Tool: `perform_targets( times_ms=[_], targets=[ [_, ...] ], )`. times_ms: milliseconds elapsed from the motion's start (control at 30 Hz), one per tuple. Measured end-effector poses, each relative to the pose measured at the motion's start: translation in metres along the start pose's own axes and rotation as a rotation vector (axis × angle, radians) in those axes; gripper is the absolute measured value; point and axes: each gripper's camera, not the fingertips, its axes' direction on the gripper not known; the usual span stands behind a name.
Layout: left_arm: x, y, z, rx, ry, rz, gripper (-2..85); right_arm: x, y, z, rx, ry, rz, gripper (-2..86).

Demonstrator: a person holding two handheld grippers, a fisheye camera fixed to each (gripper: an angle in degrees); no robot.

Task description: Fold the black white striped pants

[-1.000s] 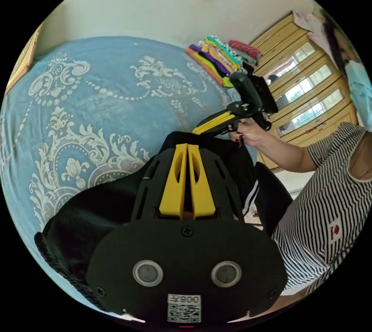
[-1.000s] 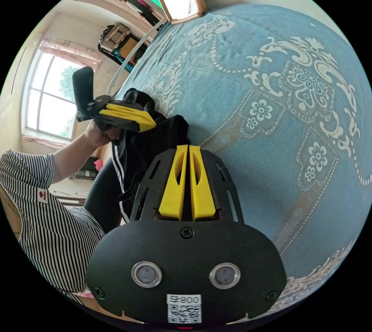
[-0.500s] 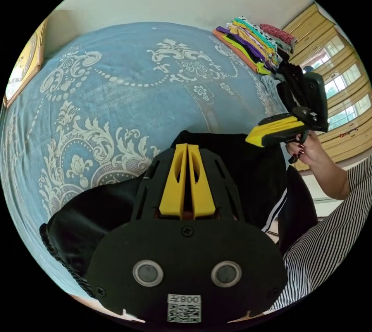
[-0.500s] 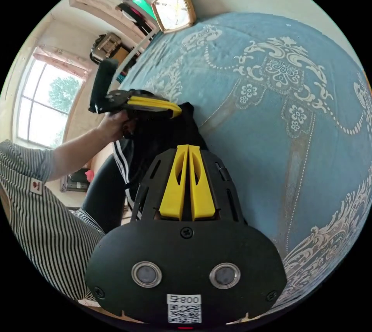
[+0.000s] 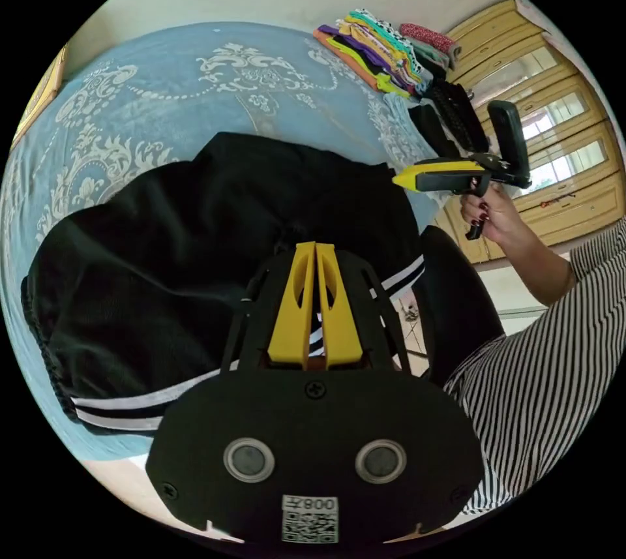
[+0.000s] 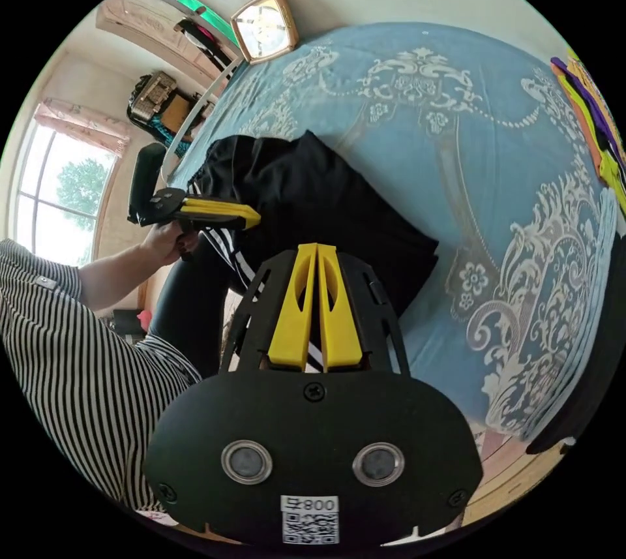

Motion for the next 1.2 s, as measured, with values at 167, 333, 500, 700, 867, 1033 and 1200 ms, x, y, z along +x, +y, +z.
perform_targets(
  times_ms=[167,333,500,700,867,1033,1200],
  targets=[
    [0.022,0.001,0.006,-0.047,-0.073,-0.083,0.2,0.014,0.04,0.021,-0.122,0.008,0.11,0.2],
    [0.073,0.01,-0.026,0.039,-0.056,-0.022,0.4,0.036,0.078,-0.037,0.044,-0.048,0.219,0.9],
    [0.13,0.03,-0.015,0.003,0.028,0.022,1.6,0.074,0.126,-0.051,0.045,-0.147,0.35,3.5],
    [0.189,0.035,0.002,-0.013,0.096,0.054,3.7,0.095,0.129,-0.034,-0.047,-0.279,0.375,5.7],
    [0.233,0.026,0.011,-0.041,0.092,0.108,4.8,0.11,0.12,-0.032,-0.11,-0.321,0.371,1.8],
    [0.274,0.017,0.018,-0.051,0.04,0.152,6.5,0.114,0.124,-0.053,-0.067,-0.401,0.339,0.5],
    [0.328,0.007,0.022,-0.036,-0.054,0.247,9.5,0.117,0.128,-0.079,0.023,-0.51,0.335,0.2]
  ],
)
